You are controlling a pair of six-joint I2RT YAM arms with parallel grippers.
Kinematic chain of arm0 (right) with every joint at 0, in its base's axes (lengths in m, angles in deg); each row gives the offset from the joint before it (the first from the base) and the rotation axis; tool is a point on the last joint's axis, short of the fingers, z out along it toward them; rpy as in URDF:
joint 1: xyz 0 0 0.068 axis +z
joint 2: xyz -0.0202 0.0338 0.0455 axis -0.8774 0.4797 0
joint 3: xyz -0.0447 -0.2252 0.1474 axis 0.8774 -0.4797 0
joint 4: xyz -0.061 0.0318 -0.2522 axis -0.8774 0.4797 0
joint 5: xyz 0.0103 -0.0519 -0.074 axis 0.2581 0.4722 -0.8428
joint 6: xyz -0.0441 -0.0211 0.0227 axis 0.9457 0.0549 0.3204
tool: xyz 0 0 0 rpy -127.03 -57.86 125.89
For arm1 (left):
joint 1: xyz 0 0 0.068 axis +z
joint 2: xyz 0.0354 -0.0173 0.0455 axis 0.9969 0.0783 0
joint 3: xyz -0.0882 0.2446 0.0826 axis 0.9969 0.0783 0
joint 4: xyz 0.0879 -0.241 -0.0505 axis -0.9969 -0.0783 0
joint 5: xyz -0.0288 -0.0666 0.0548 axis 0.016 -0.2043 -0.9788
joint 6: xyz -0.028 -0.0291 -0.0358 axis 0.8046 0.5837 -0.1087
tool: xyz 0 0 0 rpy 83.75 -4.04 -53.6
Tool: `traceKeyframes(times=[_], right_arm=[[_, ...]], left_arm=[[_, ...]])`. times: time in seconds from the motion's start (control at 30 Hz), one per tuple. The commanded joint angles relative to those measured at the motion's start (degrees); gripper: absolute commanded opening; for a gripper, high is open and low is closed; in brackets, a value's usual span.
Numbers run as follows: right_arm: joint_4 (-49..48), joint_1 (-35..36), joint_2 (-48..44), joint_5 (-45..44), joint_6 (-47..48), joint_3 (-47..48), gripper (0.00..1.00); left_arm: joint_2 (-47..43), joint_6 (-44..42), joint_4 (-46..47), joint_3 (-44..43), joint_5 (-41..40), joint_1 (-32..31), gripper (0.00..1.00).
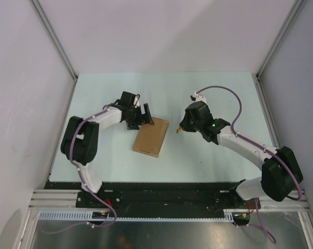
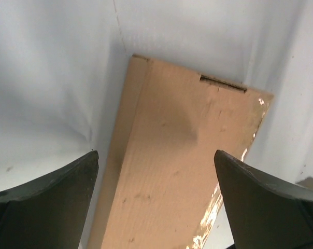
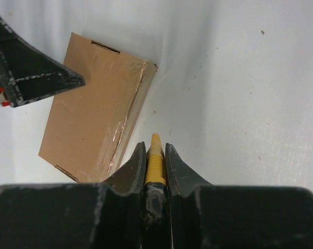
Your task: Unpack the express box
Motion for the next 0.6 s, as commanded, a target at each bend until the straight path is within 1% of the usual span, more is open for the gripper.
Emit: traceKeyframes(times=[0.0, 0.17, 0.3, 0.4, 0.47, 0.57], right_arm=[[-2.15, 0.97, 0.69, -2.50, -1.08, 0.07, 0.00], [-2.76, 1.42, 1.22, -2.32, -1.34, -0.02, 0.00], [-3.20, 1.50, 1.66, -2.67, -1.43, -0.02, 0.00], [-3.73, 1.59, 2.02, -2.58, -1.52, -0.02, 0.00], [-4.08, 1.59, 2.36, -2.84, -1.52, 0.07, 0.00], [-4.43, 1.59, 2.63, -3.20, -1.52, 0.07, 0.00]], left_arm=[[-7.29, -2.15, 0.85, 2.96, 0.07, 0.59, 0.99], [-11.24, -0.13, 0.85, 9.89, 3.66, 0.41, 1.00], [-12.04, 0.40, 0.85, 13.16, 6.13, -0.81, 0.95], [-12.13, 0.48, 0.94, 14.22, 8.06, -2.30, 0.88], [-12.30, 0.40, 0.94, 14.66, 8.68, -3.28, 0.86], [-13.53, 0.13, 0.94, 15.01, 9.65, -4.86, 0.86]])
